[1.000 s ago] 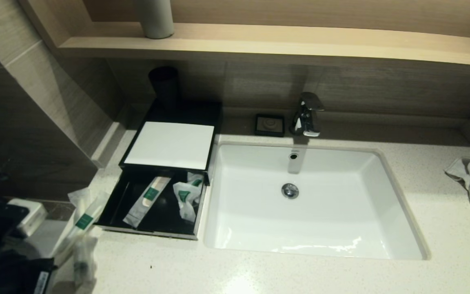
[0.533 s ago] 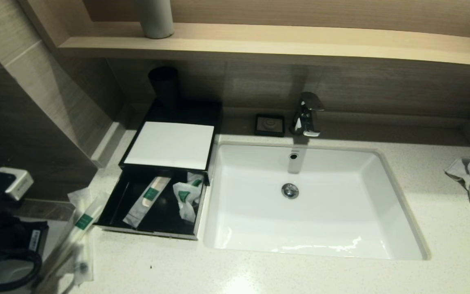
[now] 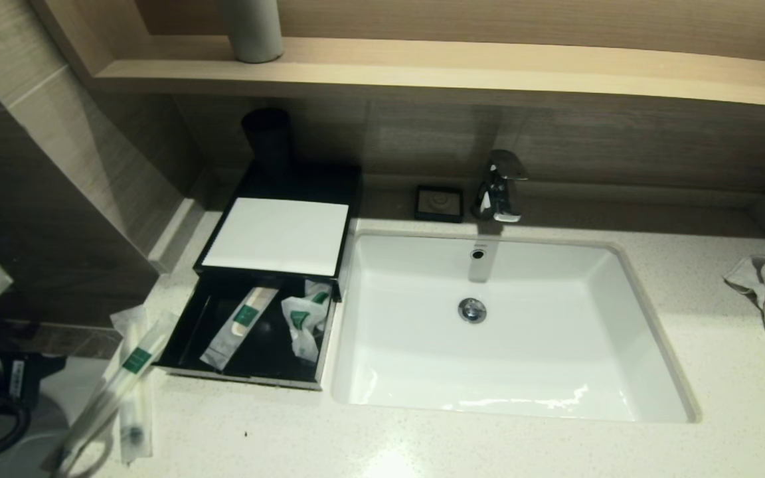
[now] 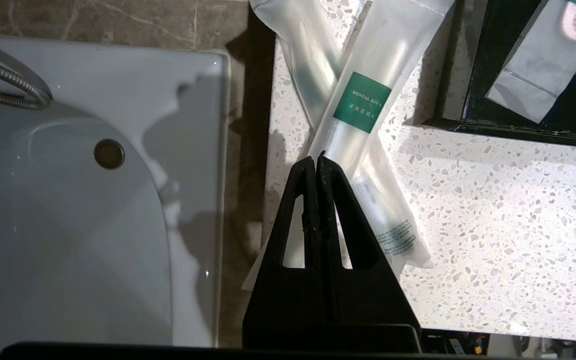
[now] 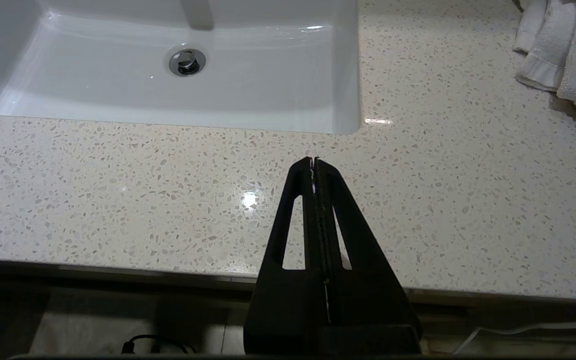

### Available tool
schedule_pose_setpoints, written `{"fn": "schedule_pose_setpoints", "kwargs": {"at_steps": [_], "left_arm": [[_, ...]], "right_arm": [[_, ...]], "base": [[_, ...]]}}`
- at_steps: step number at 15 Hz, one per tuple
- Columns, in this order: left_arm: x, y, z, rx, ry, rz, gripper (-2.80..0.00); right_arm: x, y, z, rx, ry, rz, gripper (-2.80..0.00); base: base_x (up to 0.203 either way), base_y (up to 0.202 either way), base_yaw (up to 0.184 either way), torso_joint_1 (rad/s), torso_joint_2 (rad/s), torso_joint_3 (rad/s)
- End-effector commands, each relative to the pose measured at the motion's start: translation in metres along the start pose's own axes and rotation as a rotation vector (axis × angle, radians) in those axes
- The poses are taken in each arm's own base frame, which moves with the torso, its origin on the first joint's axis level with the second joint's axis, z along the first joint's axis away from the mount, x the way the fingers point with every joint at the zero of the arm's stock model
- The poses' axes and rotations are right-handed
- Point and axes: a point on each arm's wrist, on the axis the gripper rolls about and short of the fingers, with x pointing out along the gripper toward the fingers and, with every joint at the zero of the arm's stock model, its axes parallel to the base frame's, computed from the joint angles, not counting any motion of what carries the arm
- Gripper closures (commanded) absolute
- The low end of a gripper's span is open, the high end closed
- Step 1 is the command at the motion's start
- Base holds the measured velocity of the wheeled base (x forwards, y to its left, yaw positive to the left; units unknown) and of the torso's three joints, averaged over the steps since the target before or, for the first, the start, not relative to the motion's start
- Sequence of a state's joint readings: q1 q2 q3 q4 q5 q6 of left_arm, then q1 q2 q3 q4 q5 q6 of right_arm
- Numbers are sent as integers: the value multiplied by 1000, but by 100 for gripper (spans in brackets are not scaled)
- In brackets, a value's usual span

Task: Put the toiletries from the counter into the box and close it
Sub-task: Pick up the bathroom toiletry

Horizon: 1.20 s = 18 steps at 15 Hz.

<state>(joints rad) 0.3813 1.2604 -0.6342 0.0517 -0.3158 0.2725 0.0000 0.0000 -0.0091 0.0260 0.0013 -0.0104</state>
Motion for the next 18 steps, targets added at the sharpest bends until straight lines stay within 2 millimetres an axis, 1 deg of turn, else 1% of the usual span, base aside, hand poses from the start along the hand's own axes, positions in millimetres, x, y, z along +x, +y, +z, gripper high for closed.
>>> {"fn": "schedule_pose_setpoints", "kwargs": {"at_steps": [1,3,5,9,13,18], "left_arm": [[-3,4,-4,20,1,6,0],[-5,1,-11,19,3,-37,0],[-5,3,-14,-6,19,-65,0],[-1,16,-18,-40,25,-89,0],[-5,29,-29,73,-13,-120,0],[-5,23,-50,125,27,-147,0]], "right_arm": [[0,0,0,0,2,0,0],[0,0,0,0,0,0,0],[0,0,0,0,0,0,0],[0,0,0,0,0,0,0],[0,0,0,0,1,0,0],[0,0,0,0,0,0,0]], "base": [[0,0,0,0,0,0],[0,0,0,0,0,0],[0,0,0,0,0,0],[0,0,0,0,0,0],[0,0,0,0,0,0],[0,0,0,0,0,0]]}}
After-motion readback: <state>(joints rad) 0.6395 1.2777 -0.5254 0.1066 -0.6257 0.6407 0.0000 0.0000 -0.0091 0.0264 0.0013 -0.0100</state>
